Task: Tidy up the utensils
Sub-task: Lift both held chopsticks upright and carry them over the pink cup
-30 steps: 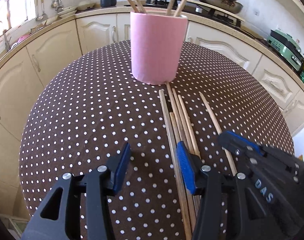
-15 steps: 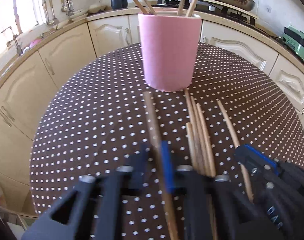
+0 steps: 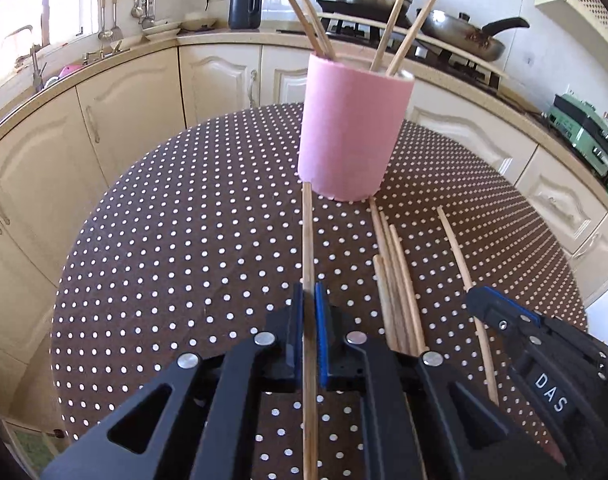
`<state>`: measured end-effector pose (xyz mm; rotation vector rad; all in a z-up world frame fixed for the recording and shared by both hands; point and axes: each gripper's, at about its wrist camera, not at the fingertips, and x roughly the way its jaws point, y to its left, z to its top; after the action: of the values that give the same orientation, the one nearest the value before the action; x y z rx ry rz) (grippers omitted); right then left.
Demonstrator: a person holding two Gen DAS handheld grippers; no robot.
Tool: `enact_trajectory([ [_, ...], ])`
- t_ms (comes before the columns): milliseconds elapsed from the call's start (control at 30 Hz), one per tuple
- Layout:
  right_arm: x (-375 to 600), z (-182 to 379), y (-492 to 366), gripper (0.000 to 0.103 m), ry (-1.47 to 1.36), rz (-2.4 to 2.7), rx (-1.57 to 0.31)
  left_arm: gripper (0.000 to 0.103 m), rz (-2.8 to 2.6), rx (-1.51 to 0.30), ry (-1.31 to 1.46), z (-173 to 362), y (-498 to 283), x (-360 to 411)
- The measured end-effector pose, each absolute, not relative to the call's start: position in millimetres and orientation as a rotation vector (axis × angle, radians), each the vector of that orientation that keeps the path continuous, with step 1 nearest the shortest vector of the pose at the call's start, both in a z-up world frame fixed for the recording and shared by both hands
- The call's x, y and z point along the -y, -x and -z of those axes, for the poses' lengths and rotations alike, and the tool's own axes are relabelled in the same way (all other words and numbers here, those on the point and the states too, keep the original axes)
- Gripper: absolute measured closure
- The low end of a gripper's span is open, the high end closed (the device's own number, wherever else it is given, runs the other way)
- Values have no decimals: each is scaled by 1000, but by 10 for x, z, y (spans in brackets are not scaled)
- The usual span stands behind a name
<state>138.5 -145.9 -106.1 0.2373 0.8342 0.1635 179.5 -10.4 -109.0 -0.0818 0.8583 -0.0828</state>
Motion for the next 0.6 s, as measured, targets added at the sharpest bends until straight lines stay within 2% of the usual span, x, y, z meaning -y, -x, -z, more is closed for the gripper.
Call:
enact_trajectory([
  [600,1538,470,-1239,97,-202,-150,-642,96,80,-701,134,628,-1639,-99],
])
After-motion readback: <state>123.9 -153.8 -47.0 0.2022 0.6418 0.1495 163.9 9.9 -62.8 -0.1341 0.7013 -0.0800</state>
